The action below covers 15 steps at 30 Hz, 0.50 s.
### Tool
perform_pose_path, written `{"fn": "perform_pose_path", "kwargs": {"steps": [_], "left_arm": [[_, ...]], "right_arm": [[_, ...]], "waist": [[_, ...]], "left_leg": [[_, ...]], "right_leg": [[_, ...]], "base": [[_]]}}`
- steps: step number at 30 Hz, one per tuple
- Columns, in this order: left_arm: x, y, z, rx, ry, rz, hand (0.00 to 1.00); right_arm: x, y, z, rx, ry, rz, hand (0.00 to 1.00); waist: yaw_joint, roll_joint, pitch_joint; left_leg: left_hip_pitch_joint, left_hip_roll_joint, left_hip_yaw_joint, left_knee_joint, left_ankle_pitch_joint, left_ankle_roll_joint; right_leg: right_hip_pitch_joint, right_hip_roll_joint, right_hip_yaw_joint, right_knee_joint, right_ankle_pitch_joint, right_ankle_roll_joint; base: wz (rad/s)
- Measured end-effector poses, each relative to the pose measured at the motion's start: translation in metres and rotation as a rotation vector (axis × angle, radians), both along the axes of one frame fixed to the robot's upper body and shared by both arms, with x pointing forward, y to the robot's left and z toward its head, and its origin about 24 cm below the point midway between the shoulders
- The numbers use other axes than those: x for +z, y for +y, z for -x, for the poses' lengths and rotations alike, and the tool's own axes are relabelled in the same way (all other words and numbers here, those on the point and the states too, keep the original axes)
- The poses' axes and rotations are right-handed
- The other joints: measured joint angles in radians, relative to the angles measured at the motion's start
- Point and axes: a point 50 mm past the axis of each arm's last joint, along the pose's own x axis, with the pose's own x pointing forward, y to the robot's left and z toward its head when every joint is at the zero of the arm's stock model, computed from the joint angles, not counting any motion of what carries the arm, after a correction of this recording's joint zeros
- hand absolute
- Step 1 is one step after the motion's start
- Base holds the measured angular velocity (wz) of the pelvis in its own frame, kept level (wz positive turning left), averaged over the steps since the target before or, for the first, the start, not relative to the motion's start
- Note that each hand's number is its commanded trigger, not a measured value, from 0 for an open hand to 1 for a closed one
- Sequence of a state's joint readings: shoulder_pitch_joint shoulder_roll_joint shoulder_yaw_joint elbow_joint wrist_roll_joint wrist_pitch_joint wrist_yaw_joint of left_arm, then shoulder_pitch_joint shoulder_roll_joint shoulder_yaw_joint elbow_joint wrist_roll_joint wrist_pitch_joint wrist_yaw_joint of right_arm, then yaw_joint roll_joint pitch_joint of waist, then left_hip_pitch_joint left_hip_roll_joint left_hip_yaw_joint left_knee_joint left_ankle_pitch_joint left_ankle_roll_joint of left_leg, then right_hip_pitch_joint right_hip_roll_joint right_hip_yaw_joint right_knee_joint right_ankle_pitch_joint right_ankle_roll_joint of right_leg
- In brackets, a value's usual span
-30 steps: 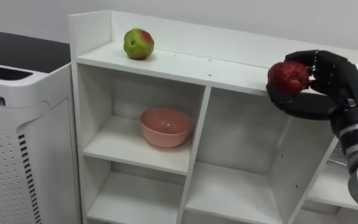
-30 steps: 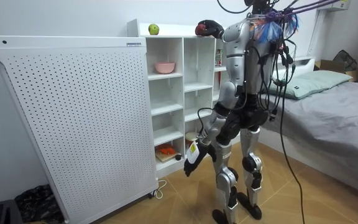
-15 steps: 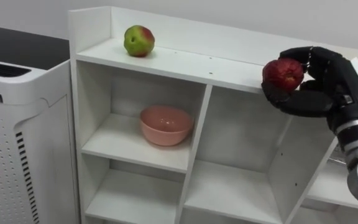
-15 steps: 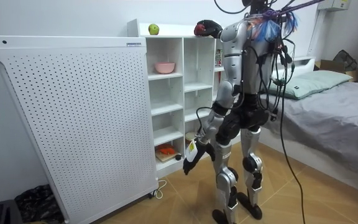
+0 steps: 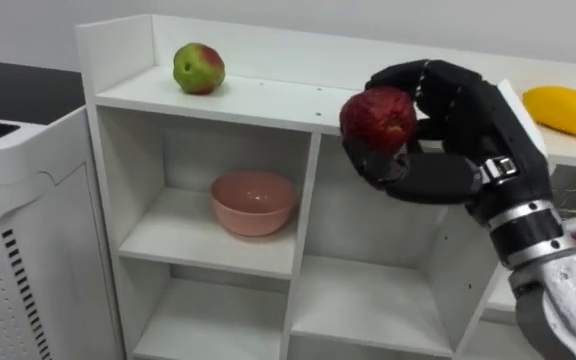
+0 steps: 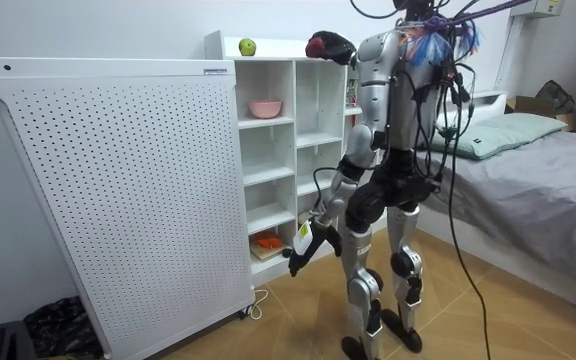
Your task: Arrange fruit in the closet
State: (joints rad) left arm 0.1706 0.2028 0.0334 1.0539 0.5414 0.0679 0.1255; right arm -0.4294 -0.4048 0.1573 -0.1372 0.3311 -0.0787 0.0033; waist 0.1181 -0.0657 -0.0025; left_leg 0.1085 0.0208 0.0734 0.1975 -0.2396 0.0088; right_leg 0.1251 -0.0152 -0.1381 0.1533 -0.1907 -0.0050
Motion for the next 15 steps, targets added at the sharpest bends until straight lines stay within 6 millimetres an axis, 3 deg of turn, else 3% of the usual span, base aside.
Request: {"fn": "perform_pose_path", "kwargs": {"steps": [1,4,8,10,15], "left_arm": [[0.000,0.000,0.000,0.001,0.001,-0.001,0.00],[-0.001,0.000,0.002,0.004,0.017,0.000,0.00],[-0.003,-0.005,-0.004,0.006,0.012,0.021,0.00],[-0.003,-0.007,-0.007,0.006,0.007,0.028,0.00],[-0.004,-0.009,-0.011,-0.032,0.007,-0.002,0.00]], "right_arm": [[-0.004,0.006,0.000,0.031,0.018,0.009,1.00],[-0.020,0.015,0.004,0.081,0.077,0.028,1.00],[-0.054,0.026,0.004,0.137,0.216,0.001,1.00],[-0.079,0.026,0.004,0.124,0.318,-0.010,1.00],[-0.108,0.023,0.001,0.080,0.432,-0.018,1.00]], "waist": [[0.000,0.005,-0.0027],[0.007,0.013,-0.0005],[0.008,0.007,-0.0029],[0.022,0.009,-0.0012],[0.023,0.019,0.0077]], "left_leg": [[-0.002,0.001,0.005,0.002,0.000,0.000],[-0.008,0.004,0.005,0.007,0.000,0.000],[-0.029,0.007,0.009,0.009,0.006,-0.001],[-0.040,0.006,0.008,0.014,0.008,-0.001],[-0.102,0.007,0.004,0.042,0.009,0.002]], "right_leg": [[-0.004,0.000,0.000,0.002,0.001,-0.001],[-0.007,0.000,-0.002,0.003,0.004,-0.005],[-0.033,0.000,-0.002,0.016,0.006,-0.008],[-0.041,-0.001,-0.003,0.017,0.010,-0.008],[-0.097,-0.003,-0.008,0.034,0.015,-0.009]], "base": [[-0.09],[-0.03],[0.00],[0.00],[0.01]]}}
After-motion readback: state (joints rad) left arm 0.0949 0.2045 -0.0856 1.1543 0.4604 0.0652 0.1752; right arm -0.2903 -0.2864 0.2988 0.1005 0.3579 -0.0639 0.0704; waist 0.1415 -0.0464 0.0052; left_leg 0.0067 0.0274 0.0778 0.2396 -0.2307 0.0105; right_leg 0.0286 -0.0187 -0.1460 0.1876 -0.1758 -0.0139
